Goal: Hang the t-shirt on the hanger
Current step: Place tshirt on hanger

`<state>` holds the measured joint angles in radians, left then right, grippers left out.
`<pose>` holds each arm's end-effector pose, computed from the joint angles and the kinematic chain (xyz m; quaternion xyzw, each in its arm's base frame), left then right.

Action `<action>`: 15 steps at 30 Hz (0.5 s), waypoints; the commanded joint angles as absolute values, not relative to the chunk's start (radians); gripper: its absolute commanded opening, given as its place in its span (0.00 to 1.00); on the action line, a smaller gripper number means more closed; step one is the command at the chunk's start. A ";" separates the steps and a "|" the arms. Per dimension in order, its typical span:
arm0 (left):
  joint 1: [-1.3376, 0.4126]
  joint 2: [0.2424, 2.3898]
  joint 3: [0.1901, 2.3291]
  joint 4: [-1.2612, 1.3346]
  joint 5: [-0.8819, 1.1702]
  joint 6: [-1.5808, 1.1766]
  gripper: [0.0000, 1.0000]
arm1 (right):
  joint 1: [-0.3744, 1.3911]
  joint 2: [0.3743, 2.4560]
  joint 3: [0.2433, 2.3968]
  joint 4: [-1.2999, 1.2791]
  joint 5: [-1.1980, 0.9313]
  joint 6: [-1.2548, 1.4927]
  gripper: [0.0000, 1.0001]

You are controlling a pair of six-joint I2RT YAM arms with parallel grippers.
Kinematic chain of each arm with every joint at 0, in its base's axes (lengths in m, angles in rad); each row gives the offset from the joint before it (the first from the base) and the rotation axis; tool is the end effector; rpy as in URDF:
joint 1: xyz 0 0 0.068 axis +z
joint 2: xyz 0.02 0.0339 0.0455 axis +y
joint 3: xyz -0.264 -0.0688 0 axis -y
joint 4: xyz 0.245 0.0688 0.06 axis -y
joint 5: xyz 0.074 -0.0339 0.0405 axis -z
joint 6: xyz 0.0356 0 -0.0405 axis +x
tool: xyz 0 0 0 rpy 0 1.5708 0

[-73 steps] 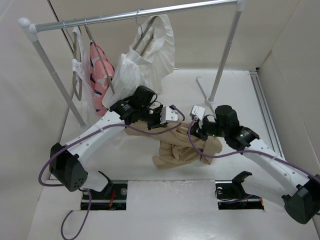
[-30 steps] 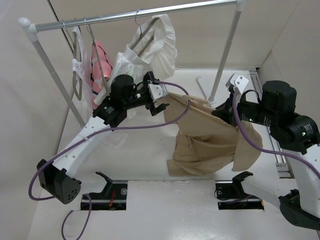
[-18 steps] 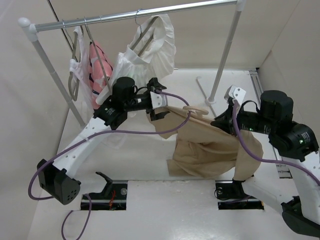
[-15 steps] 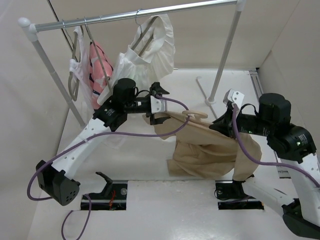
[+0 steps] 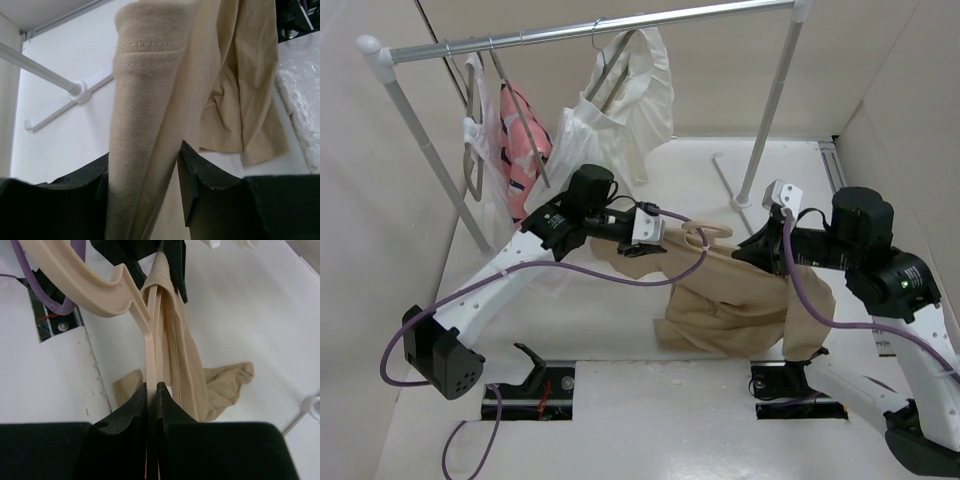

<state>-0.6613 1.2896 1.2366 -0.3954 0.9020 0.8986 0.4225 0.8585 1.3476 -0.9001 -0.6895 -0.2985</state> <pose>0.2047 -0.1947 0.3724 0.7008 0.3786 -0.3097 0.5193 0.1080 0.0734 0.4408 -0.4510 0.6714 0.3141 0.4972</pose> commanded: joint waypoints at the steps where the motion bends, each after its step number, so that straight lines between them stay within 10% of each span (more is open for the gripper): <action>1: -0.680 1.276 1.302 -0.387 0.957 0.849 0.00 | 0.410 0.851 1.330 -0.761 -0.663 -0.284 0.00; 9: -0.680 1.264 1.313 -0.387 0.928 0.808 0.00 | 0.410 0.862 1.293 -0.808 -0.542 -0.284 0.00; 10: -0.680 1.252 1.313 -0.368 0.928 0.778 0.09 | 0.410 0.862 1.284 -0.808 -0.541 -0.284 0.00; 11: -0.680 1.252 1.313 -0.358 0.928 0.778 0.57 | 0.410 0.862 1.284 -0.818 -0.541 -0.293 0.00; 15: -0.680 1.221 1.313 -0.321 0.928 0.759 0.70 | 0.410 0.862 1.284 -0.818 -0.541 -0.293 0.00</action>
